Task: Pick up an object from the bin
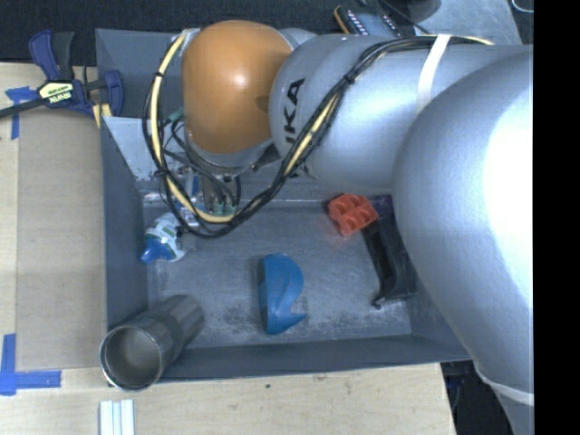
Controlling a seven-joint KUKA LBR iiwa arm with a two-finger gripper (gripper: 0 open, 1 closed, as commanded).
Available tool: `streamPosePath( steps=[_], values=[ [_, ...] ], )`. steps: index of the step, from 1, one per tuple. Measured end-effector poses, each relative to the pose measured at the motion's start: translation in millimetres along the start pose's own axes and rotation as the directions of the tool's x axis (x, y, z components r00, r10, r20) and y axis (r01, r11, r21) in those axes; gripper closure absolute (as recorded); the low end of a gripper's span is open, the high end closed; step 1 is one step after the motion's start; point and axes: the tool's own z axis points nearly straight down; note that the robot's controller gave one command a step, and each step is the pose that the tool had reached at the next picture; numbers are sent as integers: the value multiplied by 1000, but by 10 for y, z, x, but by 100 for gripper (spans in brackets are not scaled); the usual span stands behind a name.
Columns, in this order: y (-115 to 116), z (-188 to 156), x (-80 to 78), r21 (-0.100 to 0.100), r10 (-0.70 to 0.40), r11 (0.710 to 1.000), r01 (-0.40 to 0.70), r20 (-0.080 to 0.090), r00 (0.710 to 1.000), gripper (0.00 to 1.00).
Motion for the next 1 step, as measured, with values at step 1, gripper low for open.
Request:
streamPosePath(
  steps=[1],
  values=[
    [-15,-57,-20,-2,4,1000,-4,8,1000,0]
  ],
)
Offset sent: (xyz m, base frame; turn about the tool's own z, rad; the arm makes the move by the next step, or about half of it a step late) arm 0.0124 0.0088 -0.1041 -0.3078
